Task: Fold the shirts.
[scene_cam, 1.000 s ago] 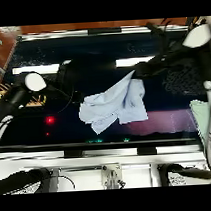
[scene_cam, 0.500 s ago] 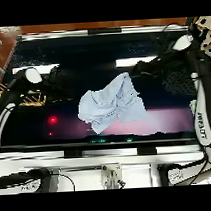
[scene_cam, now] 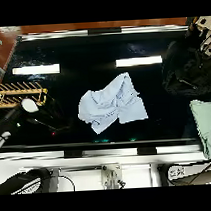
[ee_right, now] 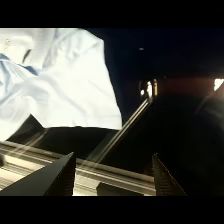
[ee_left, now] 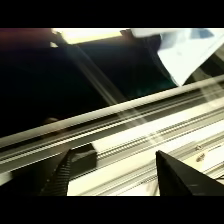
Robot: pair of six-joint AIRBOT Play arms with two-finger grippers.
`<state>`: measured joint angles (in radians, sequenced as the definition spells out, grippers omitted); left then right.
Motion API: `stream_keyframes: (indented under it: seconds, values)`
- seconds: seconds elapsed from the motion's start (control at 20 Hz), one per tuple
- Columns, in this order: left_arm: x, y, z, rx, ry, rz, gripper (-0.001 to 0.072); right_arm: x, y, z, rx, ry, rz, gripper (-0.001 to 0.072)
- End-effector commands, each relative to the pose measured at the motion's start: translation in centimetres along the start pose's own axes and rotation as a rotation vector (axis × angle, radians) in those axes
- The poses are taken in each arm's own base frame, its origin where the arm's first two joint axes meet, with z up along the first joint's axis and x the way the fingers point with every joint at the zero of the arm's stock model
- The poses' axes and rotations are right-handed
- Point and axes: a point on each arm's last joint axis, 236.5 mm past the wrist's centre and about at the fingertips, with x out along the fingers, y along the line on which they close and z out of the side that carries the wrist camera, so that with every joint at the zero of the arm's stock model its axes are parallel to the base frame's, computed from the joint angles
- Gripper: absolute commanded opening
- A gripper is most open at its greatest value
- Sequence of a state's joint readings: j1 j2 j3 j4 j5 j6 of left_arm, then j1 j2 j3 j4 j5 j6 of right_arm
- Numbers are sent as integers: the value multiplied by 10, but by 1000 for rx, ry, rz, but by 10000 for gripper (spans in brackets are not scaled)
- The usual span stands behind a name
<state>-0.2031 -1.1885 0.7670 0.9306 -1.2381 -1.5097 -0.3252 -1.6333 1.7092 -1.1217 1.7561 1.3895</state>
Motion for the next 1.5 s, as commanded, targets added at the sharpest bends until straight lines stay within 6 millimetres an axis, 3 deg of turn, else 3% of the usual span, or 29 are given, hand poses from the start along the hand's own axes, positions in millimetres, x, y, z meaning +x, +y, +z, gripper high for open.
stream_keyframes:
  seconds: [0.0,0.15,0.25,0.6,0.95,1.05,1.15,1.25,1.45]
  values:
    - [47,-17,-12,-65,-37,-94,608,11,-10,-2,33,-1,29,594]
    - [74,-42,-7,-61,-64,-126,607,14,-8,0,36,-8,45,594]
    - [84,-47,-5,-67,-74,-128,606,14,-8,-1,34,-3,47,595]
    - [87,-62,25,-144,-204,-185,598,14,-8,0,35,-7,47,594]
    - [109,-67,16,-206,-155,-200,595,17,-3,1,22,-4,47,594]
    - [110,-66,22,-220,-180,-200,397,21,4,2,-2,0,43,594]
    - [109,-66,29,-234,-203,-201,281,26,14,4,-30,1,40,594]
    - [108,-69,33,-225,-213,-205,45,30,20,8,-52,-7,35,595]
    - [101,-81,38,-133,-223,-219,31,54,17,-4,-36,80,50,595]
